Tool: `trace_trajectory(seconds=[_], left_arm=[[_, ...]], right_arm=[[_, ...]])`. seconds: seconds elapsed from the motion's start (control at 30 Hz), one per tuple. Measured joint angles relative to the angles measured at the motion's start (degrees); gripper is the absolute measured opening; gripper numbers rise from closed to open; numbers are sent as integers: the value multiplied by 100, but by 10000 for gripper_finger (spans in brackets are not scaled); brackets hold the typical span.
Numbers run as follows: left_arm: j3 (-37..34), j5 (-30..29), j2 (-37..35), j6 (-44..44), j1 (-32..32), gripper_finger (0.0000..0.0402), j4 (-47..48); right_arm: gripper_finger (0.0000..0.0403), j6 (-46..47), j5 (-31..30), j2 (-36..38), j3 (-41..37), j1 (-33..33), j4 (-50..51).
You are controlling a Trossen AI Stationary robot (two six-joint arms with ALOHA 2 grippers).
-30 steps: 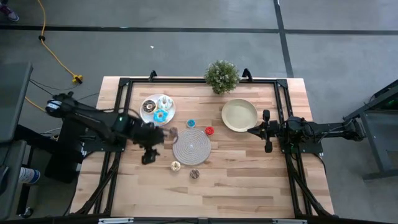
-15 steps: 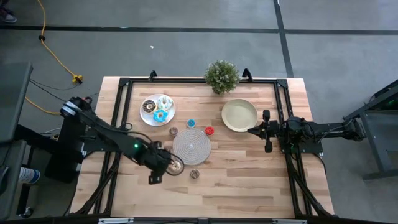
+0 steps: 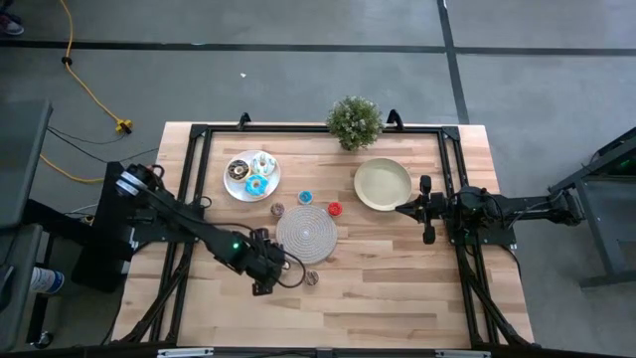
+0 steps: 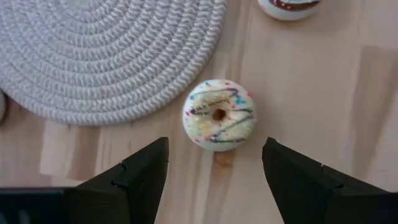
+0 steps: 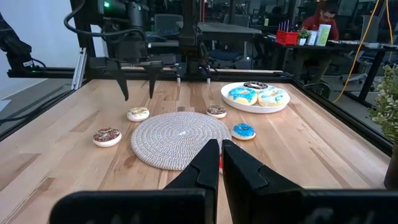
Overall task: Pick & Place donuts
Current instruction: Put the small white donut on the brown plate
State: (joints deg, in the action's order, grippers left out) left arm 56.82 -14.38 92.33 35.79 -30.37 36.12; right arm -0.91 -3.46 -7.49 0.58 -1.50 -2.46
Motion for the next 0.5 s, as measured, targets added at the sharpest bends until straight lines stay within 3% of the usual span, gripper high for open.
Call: trace_trajectory(seconds=[0.5], left_arm=[[0,-34,62,-1135,0,250,-243]], right_arm=[[12,0,2,0,1,2,2]])
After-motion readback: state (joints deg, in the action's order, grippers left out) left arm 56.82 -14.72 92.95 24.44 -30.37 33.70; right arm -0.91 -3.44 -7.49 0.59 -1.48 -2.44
